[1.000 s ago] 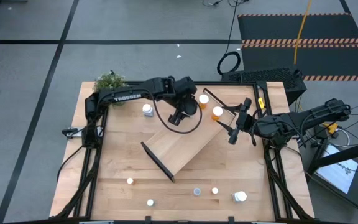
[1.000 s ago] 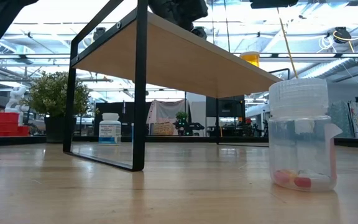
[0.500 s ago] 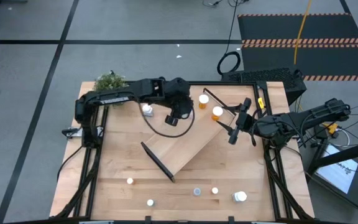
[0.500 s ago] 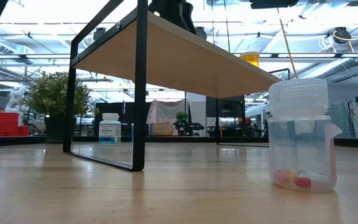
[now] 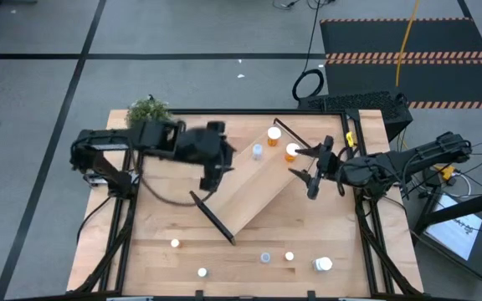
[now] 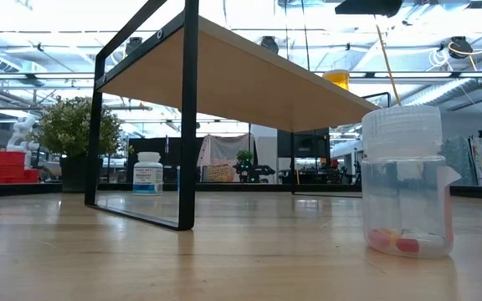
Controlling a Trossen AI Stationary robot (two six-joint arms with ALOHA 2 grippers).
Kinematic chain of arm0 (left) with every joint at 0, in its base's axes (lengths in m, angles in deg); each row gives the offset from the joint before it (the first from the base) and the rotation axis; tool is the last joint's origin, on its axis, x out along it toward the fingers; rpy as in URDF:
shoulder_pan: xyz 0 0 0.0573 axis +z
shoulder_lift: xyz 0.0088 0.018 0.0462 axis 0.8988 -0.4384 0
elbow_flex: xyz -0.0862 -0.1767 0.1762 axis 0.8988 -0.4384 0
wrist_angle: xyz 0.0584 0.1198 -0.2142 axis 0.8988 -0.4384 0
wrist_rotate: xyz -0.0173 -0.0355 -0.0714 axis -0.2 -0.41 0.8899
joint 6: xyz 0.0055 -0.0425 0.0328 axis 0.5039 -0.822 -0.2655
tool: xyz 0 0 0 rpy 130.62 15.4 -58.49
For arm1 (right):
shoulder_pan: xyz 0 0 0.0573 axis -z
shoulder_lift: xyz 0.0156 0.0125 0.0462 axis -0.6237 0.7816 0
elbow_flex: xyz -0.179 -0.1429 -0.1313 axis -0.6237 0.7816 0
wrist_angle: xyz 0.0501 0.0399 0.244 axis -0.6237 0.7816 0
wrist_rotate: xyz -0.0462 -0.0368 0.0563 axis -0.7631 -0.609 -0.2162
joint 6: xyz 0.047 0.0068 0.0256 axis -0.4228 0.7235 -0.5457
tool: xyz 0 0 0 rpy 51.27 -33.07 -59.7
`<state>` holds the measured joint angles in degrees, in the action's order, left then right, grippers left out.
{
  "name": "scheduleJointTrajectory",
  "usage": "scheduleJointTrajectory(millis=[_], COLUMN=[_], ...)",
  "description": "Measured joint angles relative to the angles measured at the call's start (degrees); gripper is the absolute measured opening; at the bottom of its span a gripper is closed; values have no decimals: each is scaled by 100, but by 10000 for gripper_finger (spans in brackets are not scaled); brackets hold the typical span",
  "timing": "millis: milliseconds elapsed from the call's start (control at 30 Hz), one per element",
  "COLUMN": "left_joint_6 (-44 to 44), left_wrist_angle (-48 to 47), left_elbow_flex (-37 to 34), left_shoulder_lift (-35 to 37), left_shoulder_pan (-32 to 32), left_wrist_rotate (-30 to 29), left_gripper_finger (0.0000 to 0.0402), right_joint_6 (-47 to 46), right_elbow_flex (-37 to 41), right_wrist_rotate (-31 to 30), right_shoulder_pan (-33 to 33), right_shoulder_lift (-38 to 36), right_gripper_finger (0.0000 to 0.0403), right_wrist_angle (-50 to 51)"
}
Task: Pick and place medicine bottles onto shelf by color
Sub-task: Put the transparent pill bottle on the shelf aligned with the other transparent pill bottle
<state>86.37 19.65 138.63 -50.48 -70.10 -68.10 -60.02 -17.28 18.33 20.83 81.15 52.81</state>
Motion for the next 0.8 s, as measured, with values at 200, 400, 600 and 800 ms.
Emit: scheduleJointTrajectory(millis=[200, 400, 600, 800], left_joint_6=[-580, -1237, -1886, -1946], left_wrist_angle=[488, 967, 868, 1341], left_elbow_flex=[-1141, -2008, -2512, -3202], left_shoulder_lift=[309, 501, 820, 1533], left_shoulder_pan=[-948, -1676, -2193, -2401], left_wrist_rotate=[-1018, -1778, -2490, -2821], left_gripper_finger=[237, 237, 237, 237], right_joint_6=[-465, -626, -1092, -2099], right_elbow_flex=[-2, -189, -609, -804], right_wrist_rotate=[239, 500, 568, 1121], right_shoulder_pan=[-303, -704, -1204, -1611], right_shoulder_lift=[745, 1456, 2165, 2802], right_gripper_finger=[274, 274, 274, 274], right_wrist_angle=[-401, -879, -771, -586])
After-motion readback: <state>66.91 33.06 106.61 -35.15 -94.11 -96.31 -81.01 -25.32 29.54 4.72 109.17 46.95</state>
